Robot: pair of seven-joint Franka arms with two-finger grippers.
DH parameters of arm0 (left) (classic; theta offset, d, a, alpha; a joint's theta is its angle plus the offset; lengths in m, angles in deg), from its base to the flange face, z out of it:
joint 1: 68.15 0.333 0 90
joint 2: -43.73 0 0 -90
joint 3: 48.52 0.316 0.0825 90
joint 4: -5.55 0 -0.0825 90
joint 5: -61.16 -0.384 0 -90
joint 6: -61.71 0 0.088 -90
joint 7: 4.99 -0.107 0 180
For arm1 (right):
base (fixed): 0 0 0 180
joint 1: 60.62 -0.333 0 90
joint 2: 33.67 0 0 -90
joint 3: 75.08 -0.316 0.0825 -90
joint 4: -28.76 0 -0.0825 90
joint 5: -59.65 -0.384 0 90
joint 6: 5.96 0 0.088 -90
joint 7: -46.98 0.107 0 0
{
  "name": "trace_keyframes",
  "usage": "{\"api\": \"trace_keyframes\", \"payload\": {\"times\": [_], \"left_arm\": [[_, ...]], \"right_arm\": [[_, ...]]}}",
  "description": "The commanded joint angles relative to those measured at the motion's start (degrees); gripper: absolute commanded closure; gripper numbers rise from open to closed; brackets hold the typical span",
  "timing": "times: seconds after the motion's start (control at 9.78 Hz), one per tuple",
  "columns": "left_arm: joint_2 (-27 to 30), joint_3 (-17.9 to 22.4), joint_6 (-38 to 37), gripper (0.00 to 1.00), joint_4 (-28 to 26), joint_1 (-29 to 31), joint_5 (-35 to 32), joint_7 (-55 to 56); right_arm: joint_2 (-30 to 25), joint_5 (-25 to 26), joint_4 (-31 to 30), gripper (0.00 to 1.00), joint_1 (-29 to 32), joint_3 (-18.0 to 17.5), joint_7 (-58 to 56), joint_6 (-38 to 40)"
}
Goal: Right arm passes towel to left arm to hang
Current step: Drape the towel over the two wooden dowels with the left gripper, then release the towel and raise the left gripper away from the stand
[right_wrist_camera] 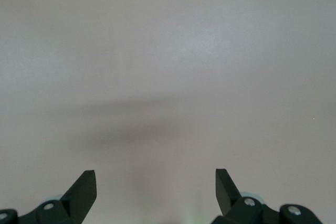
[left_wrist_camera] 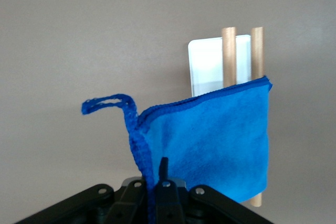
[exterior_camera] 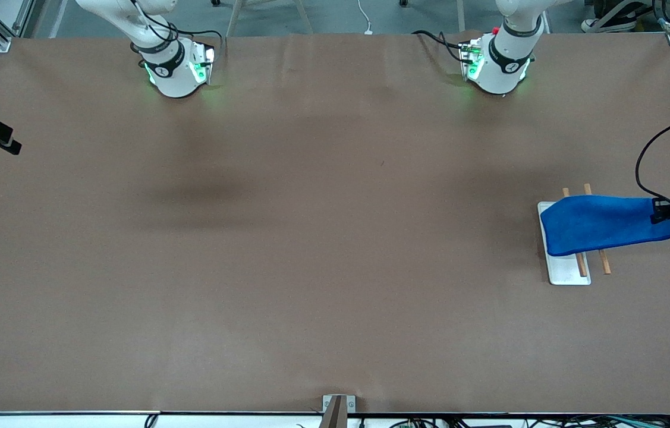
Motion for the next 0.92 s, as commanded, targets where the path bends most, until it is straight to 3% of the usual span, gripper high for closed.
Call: {"api": "trace_keyframes", "payload": {"times": [0.0,0.1,0.2,0.61,0.82], "left_arm": [[-2.8,0.3,0.9,0.83,0.8,0.1,-1.1,-0.5],[-3.0,0.5,0.9,0.56,1.0,0.2,-1.1,-0.5],[-3.1,0.5,0.9,0.01,1.0,0.2,-1.0,-0.5],[1.5,-0.3,-2.5,0.00,2.2,-0.3,-1.0,0.2],[3.8,-2.7,-11.8,0.00,7.8,-0.8,-0.2,2.2]], "right_arm": [[0.1,0.1,0.1,0.00,1.3,-0.9,-0.6,0.0],[0.1,0.1,0.1,0.00,1.3,-0.9,-0.6,0.0],[0.1,0.1,0.1,0.00,1.3,-0.9,-0.6,0.0],[0.1,0.1,0.1,0.00,1.3,-0.9,-0.6,0.0],[0.1,0.0,0.1,0.00,1.3,-0.9,-0.6,0.0]]}}
